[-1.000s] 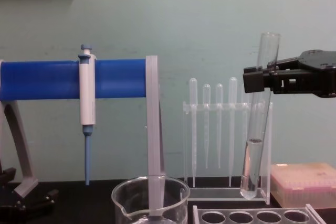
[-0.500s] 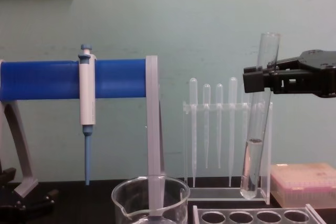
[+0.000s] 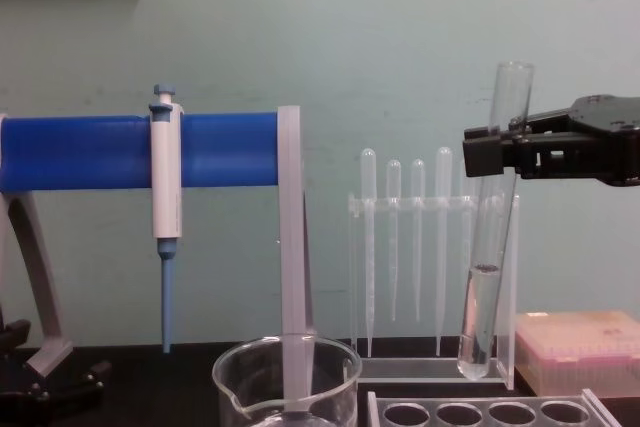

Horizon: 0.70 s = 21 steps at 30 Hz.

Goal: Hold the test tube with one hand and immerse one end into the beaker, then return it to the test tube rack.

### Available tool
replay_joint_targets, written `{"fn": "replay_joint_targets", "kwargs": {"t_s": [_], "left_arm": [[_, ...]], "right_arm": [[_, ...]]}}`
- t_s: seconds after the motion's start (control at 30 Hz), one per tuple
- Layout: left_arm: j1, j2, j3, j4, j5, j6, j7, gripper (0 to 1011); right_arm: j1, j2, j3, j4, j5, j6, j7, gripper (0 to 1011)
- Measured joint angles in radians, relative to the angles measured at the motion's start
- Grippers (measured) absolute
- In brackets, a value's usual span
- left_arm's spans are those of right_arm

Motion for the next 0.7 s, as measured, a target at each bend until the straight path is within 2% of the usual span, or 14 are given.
{"fn": "replay_joint_targets", "kwargs": {"t_s": [0.7], "left_arm": [[0.0, 0.0, 0.0, 0.0, 0.0, 0.0, 0.0, 1000]], "right_arm": [[0.0, 0.0, 0.0, 0.0, 0.0, 0.0, 0.0, 239]]}}
